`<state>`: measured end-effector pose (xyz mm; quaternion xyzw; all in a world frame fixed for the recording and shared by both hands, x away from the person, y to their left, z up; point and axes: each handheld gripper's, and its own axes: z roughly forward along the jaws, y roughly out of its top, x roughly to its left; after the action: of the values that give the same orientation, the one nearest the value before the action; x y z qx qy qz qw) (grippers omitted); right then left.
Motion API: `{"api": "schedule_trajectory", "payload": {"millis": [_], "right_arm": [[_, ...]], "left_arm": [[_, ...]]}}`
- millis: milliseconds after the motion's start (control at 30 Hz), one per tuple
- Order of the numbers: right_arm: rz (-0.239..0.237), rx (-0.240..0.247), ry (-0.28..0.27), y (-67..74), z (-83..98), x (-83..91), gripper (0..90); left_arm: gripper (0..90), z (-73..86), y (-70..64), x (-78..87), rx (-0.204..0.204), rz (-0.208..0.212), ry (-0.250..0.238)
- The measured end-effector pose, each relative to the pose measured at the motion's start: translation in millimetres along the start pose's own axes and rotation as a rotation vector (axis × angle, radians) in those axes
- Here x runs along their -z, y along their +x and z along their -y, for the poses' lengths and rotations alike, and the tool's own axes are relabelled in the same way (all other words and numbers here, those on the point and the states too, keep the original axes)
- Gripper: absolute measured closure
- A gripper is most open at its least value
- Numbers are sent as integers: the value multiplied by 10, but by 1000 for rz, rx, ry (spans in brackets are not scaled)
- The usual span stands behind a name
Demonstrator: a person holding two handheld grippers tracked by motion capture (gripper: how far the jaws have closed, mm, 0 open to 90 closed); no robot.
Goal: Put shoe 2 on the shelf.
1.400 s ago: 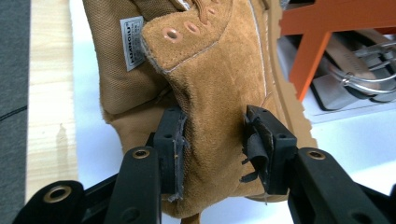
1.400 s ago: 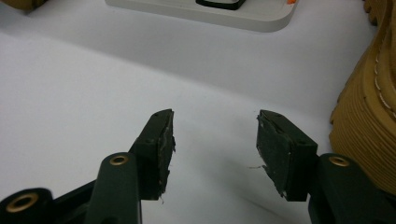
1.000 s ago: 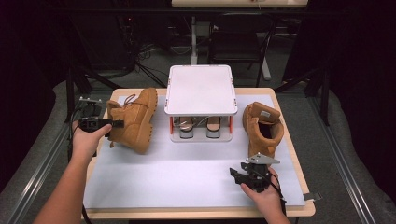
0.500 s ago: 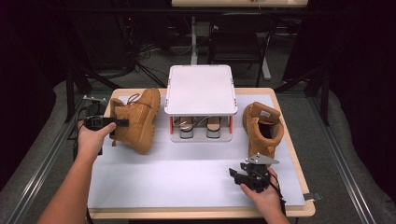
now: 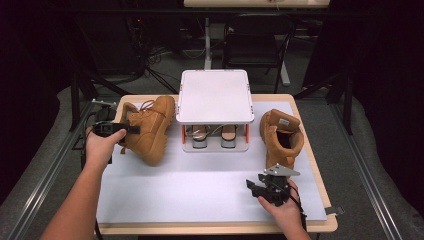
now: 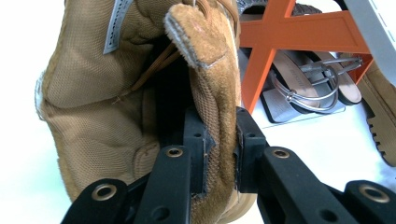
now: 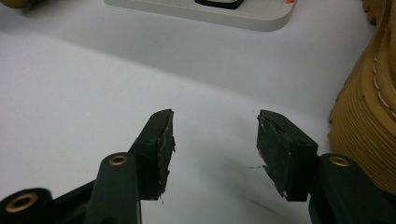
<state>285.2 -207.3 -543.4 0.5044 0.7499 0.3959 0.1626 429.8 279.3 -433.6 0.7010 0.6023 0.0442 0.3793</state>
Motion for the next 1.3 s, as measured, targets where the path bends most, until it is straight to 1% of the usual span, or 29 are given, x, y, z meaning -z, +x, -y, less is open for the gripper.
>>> {"api": "schedule_trajectory", "payload": {"millis": [33,133,167,233,267,367,400,567,600,633,700,767,933,1067,1300], "right_arm": [[0,-1,-1,-1,0,3,459],[1,0,1,-12,0,11,459],[1,0,0,-13,0,12,459],[2,-1,-2,-11,0,14,459],[0,0,-3,-9,-1,13,459],[4,2,-1,-2,-2,13,459],[5,1,-1,0,-2,12,459],[4,-2,-6,0,-2,16,459],[4,-2,-7,-1,-1,16,459],[4,-2,-8,-1,-1,16,459],[5,-2,-6,2,-2,16,459],[3,0,-7,6,-2,18,459],[4,-3,-6,10,-1,17,459],[4,-3,-5,10,-1,18,459],[4,-4,-9,5,-2,24,459]], "left_arm": [[792,-7,-21,19,-9,-4,12],[793,-4,-46,56,-12,-6,16],[794,1,-44,77,-17,-6,21],[794,25,-41,117,-6,-1,24],[795,37,-34,135,-13,-2,27],[795,72,-31,179,-13,0,31],[795,86,-28,197,-23,-1,38],[795,173,-26,290,-42,-7,55],[794,187,-27,307,-52,-11,62],[794,203,-35,319,-51,-13,63],[794,230,-42,344,-67,-15,76],[794,256,-48,357,-69,-19,81],[793,286,-59,351,-69,-21,88],[792,276,-97,321,-79,-18,96],[790,279,-192,243,-111,-14,127]]}}
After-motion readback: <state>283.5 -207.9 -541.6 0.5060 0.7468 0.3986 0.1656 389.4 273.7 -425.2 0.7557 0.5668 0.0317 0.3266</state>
